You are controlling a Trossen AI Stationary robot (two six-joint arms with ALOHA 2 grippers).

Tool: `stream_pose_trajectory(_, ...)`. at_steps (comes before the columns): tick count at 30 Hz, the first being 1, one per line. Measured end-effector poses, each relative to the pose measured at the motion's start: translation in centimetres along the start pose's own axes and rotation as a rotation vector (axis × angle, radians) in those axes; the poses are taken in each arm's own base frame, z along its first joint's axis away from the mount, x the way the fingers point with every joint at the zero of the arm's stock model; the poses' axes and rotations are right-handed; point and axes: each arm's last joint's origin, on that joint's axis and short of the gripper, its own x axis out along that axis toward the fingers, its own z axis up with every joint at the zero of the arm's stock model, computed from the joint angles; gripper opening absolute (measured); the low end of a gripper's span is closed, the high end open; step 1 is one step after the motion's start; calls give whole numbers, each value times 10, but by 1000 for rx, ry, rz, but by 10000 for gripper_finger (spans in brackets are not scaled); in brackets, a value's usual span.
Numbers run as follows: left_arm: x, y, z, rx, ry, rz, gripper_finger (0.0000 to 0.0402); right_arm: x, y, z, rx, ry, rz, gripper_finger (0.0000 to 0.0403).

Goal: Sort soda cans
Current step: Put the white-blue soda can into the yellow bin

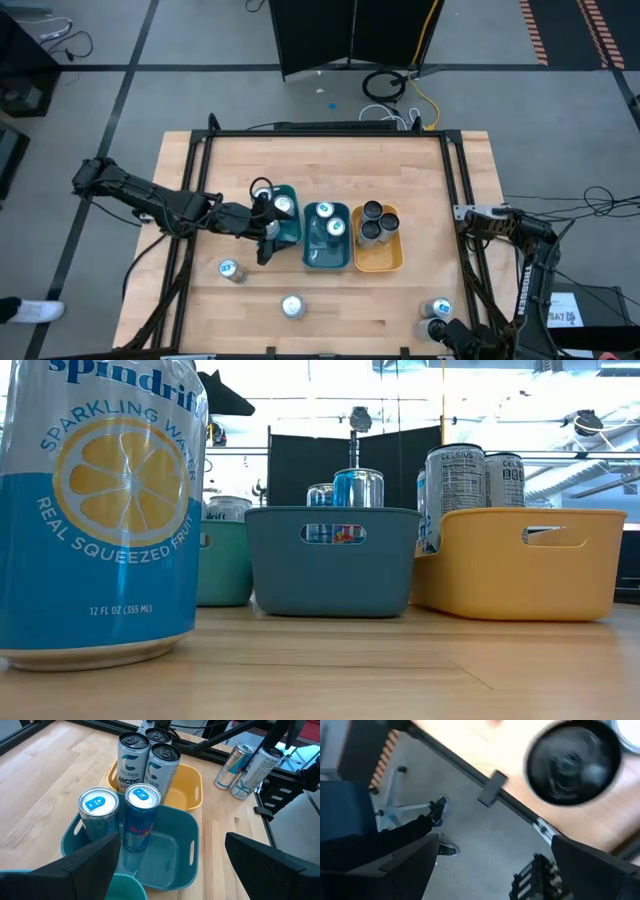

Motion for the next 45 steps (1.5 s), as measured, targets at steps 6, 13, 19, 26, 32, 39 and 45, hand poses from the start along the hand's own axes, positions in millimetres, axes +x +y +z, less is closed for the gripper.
stream_pose_trajectory(6, 0, 0, 0, 0, 0, 0, 368, 2, -3, 5, 66, 22, -86, 380)
stream_pose_trajectory(13, 0, 0, 0, 1, 1, 0, 368, 8, 0, 14, 83, -11, -126, 380)
stream_pose_trajectory(19, 0, 0, 0, 1, 1, 1, 368, 11, -2, 16, 83, -38, -166, 380)
stream_pose_trajectory(26, 0, 0, 0, 1, 1, 1, 368, 10, -4, 18, 73, -57, -187, 380)
stream_pose_trajectory(32, 0, 0, 0, 2, 1, 1, 368, 10, -5, 18, 72, -61, -191, 380)
stream_pose_trajectory(39, 0, 0, 0, 8, 0, 1, 368, 10, -5, 18, 71, -64, -194, 380)
stream_pose_trajectory(45, 0, 0, 0, 8, 0, 1, 368, 10, -5, 19, 71, -66, -195, 380)
